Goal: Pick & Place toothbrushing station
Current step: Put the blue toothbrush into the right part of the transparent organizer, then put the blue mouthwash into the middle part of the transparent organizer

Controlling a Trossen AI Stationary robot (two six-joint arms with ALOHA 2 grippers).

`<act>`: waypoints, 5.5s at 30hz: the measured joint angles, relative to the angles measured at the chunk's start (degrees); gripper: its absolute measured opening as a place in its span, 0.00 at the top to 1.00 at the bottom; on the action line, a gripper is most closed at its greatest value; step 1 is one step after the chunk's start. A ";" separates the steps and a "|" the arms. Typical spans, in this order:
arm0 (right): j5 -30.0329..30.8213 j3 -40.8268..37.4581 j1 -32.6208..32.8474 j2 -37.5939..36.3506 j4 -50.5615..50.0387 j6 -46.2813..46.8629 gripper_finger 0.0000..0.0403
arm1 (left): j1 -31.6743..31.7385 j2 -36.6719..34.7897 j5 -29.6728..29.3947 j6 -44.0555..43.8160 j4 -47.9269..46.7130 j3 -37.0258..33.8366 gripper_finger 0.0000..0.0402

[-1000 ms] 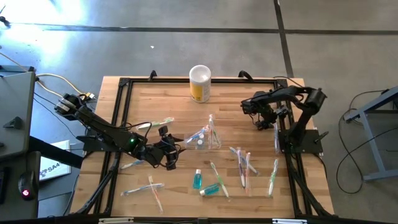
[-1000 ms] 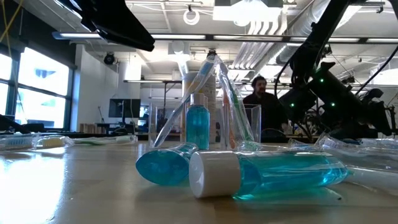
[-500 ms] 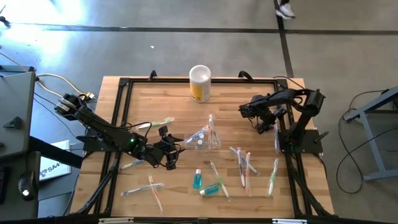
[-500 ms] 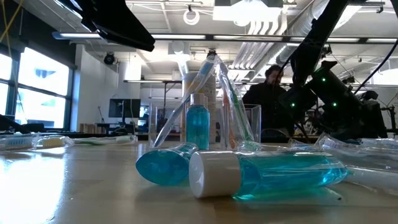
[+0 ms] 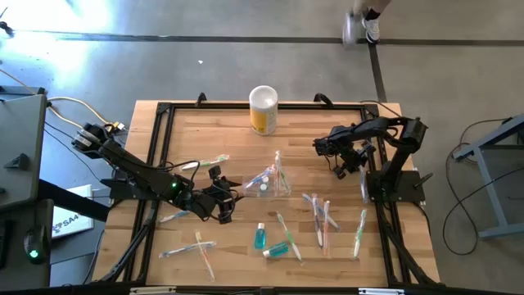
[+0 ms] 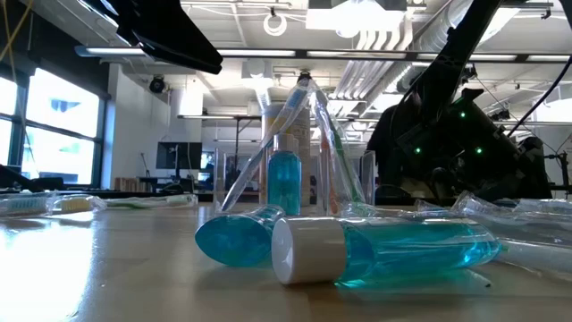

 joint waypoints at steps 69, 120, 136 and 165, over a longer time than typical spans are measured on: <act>40.32 -11.03 56.08 -26.19 109.32 -46.53 0.99 | 0.02 0.00 -0.20 0.66 1.08 0.09 0.54; 18.81 -10.85 40.80 -23.46 88.33 -22.57 0.42 | 0.06 0.00 -1.79 0.69 2.51 0.04 0.54; 5.30 -10.86 52.84 -40.92 76.36 -22.60 0.42 | -0.04 2.19 20.33 9.74 8.40 0.00 0.54; 3.12 -10.86 65.66 -29.83 82.73 -19.60 0.42 | -2.35 26.33 18.78 -27.86 9.35 13.25 0.54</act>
